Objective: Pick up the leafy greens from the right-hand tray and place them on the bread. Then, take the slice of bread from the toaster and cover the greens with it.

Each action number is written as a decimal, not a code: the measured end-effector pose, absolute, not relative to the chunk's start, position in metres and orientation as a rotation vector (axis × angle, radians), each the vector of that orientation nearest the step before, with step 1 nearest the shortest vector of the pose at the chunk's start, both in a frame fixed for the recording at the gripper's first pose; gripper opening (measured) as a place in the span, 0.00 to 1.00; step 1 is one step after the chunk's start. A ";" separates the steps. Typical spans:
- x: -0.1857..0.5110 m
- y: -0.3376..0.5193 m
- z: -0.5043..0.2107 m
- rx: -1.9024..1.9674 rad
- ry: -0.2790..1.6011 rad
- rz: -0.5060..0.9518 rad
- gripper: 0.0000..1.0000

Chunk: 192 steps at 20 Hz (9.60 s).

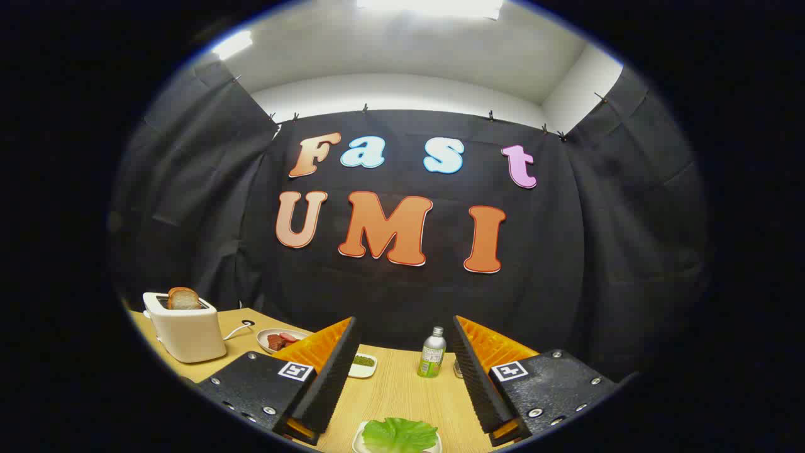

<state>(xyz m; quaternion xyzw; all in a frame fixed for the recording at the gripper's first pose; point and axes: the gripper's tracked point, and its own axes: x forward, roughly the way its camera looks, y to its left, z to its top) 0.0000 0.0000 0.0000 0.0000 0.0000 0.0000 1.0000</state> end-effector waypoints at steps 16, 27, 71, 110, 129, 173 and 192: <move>0.005 -0.008 -0.003 0.068 0.028 -0.015 0.96; 0.012 -0.018 -0.043 0.091 0.149 -0.037 0.96; -0.031 0.016 -0.301 0.061 1.275 0.060 0.77; -0.008 0.169 -0.173 0.198 0.901 0.455 0.02; -0.045 0.242 -0.228 0.129 1.067 0.573 0.08; 0.027 0.475 -0.038 0.321 1.099 0.798 0.78; 0.029 0.453 -0.033 0.431 1.111 0.765 0.08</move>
